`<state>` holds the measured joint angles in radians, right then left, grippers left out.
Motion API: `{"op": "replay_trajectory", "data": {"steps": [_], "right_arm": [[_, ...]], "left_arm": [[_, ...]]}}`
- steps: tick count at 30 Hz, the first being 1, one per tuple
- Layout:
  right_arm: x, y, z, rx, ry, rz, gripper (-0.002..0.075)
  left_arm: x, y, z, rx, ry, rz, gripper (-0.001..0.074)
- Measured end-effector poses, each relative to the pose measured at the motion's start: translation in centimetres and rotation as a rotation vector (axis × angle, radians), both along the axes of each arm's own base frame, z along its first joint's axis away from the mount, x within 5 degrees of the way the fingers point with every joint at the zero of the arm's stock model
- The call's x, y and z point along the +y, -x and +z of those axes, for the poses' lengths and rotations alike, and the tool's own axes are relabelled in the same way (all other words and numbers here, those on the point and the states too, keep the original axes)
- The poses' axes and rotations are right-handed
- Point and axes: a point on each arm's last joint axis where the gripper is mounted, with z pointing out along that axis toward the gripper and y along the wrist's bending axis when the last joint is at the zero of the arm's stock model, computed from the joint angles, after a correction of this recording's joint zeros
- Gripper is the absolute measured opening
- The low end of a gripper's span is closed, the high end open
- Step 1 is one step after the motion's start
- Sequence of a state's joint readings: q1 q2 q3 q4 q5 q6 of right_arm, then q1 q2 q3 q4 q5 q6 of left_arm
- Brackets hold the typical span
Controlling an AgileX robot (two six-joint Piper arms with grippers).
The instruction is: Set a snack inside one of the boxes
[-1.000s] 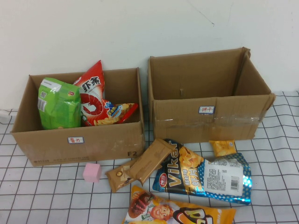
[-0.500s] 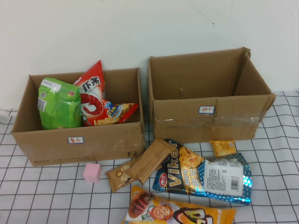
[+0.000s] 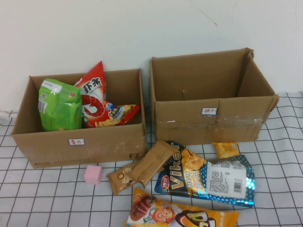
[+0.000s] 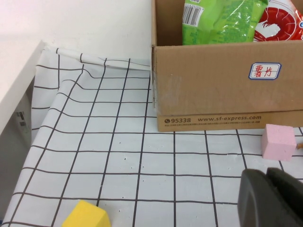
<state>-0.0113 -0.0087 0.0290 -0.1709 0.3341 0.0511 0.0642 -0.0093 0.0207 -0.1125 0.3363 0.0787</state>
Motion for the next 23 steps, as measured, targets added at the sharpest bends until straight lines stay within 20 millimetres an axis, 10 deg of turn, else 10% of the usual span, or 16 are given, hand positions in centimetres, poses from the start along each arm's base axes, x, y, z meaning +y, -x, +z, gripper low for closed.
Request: {"op": "replay_trajectory", "data": {"steps": [23], "right_arm": [[0.00, 0.02, 0.01, 0.002, -0.023, -0.008, -0.0001]], "left_arm": [[0.00, 0.00, 0.00, 0.000, 0.000, 0.000, -0.0001]]}}
